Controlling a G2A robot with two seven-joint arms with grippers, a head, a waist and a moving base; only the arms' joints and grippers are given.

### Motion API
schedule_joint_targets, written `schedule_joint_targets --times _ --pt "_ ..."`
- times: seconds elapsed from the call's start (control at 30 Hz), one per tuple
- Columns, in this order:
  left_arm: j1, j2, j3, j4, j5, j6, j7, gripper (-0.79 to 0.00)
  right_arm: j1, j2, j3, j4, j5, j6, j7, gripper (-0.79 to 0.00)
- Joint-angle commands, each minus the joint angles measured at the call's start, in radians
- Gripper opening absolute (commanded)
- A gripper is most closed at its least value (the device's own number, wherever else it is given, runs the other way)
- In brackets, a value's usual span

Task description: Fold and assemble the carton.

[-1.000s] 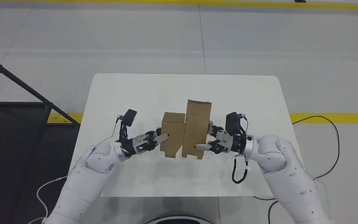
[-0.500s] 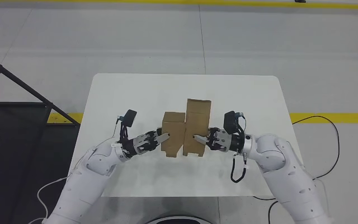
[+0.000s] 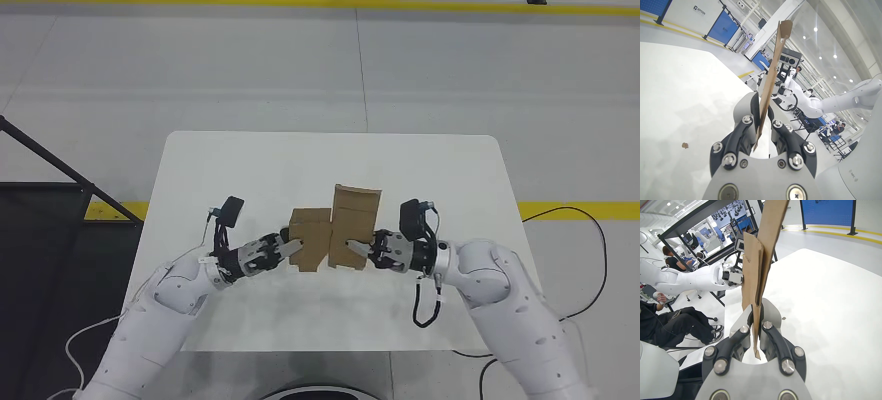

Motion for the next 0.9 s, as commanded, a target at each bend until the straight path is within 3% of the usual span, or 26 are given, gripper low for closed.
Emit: schedule_joint_targets --times 0.0,0.5,0.87 --pt "-0.002 0.002 -0.005 0.004 -0.002 0.000 0.005 0.000 -0.001 0.002 0.002 -0.002 0.003 -0.005 0.002 -0.785" --pt "0.076 0.038 -0.142 -0.026 -0.116 0.000 0.014 0.000 0.002 0.015 -0.007 -0.031 0.004 -0.020 0.051 -0.785" --pt "0.077 0.038 -0.145 -0.026 -0.116 0.000 0.016 0.000 -0.009 0.024 0.003 -0.064 -0.042 -0.043 0.057 -0.785"
